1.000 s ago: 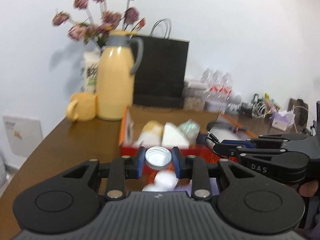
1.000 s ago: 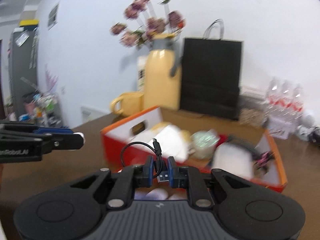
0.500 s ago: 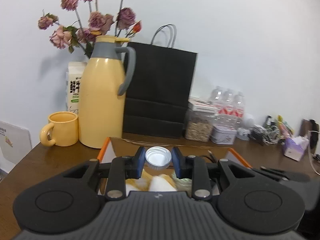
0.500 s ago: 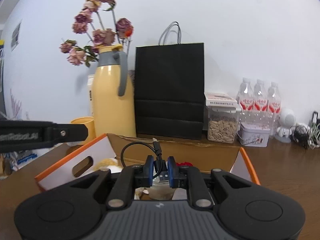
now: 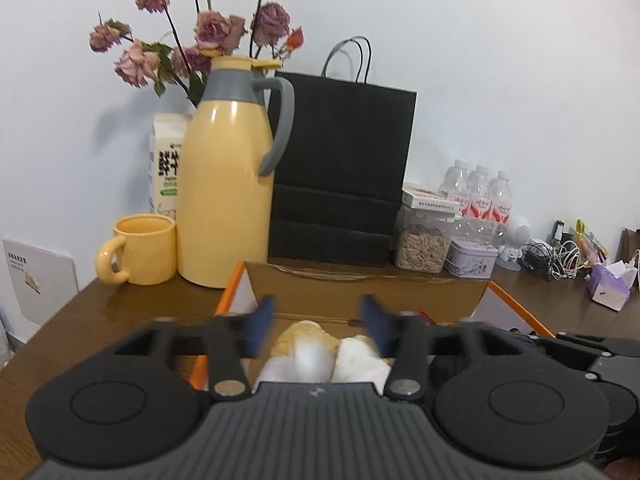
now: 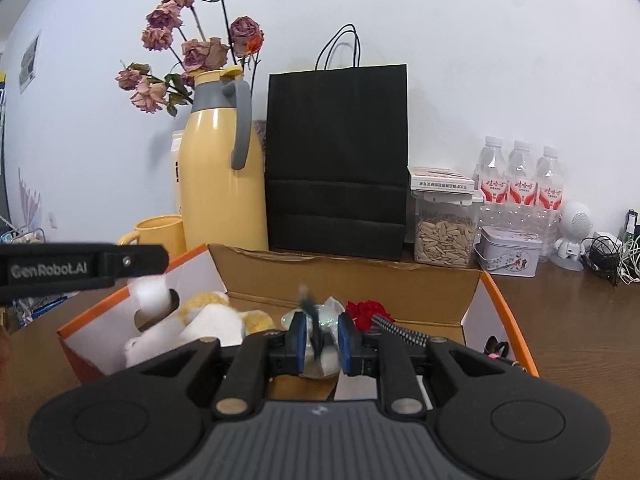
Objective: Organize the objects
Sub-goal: 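Drop the cap into the box with the left tool while the right tool drops the cable, then move both tools back toward the purple pouch beside the box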
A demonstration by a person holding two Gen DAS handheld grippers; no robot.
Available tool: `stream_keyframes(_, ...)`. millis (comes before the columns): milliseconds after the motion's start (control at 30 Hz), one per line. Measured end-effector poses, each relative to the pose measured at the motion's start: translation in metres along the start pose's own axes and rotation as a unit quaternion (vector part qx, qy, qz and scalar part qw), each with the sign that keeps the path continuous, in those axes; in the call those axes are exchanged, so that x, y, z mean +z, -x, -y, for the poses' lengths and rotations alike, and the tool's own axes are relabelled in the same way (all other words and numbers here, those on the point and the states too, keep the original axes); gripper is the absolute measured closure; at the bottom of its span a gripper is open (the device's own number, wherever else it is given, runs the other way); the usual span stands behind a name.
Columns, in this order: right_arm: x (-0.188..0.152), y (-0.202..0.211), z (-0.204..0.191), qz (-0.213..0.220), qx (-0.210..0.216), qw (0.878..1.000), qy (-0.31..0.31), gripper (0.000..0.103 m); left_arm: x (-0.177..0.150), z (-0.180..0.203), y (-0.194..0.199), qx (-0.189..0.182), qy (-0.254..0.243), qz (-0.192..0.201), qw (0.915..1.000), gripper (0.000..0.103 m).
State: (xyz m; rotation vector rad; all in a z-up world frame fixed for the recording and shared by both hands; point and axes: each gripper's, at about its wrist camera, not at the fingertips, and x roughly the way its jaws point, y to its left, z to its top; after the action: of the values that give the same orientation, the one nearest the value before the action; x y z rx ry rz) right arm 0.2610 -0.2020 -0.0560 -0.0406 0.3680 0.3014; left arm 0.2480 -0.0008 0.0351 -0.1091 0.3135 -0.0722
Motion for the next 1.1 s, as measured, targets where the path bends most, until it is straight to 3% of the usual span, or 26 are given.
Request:
stream_keyframes(33, 0.000, 0.002, 0.000, 0.001, 0.002, 1.000, -0.001, 0.068, 0.000, -0.001, 0.003, 0.001, -0.002, 0.008, 1.0000, 0.021)
stream_keyframes(67, 0.000, 0.003, 0.000, 0.003, 0.002, 1.000, -0.001, 0.059, 0.000, -0.002, 0.005, 0.003, -0.003, 0.014, 0.9999, 0.016)
stream_keyframes(100, 0.000, 0.005, 0.000, 0.006, 0.001, 1.000, -0.001, 0.040, 0.001, -0.003, 0.007, 0.007, -0.002, 0.016, 0.9998, 0.003)
stream_keyframes(133, 0.000, 0.007, 0.000, 0.010, 0.000, 1.000, -0.003, 0.028, 0.001, -0.005, 0.008, 0.010, 0.002, 0.020, 0.9997, 0.000)
stream_keyframes(233, 0.001, 0.013, 0.001, 0.021, -0.001, 1.000, -0.008, 0.008, 0.002, -0.011, 0.011, 0.017, 0.012, 0.023, 0.9995, 0.000)
stream_keyframes(367, 0.002, 0.018, 0.003, 0.033, -0.005, 0.999, -0.013, 0.000, 0.002, -0.014, 0.015, 0.024, 0.017, 0.026, 0.9992, 0.000)
stream_keyframes(833, -0.007, 0.041, 0.005, 0.037, -0.010, 0.999, -0.007, 0.000, -0.018, -0.016, 0.034, -0.002, -0.008, 0.034, 0.9994, 0.000)
stream_keyframes(1100, -0.022, 0.066, -0.002, 0.027, -0.007, 1.000, 0.009, 0.000, -0.039, -0.026, 0.056, 0.026, -0.022, 0.015, 0.9993, 0.000)
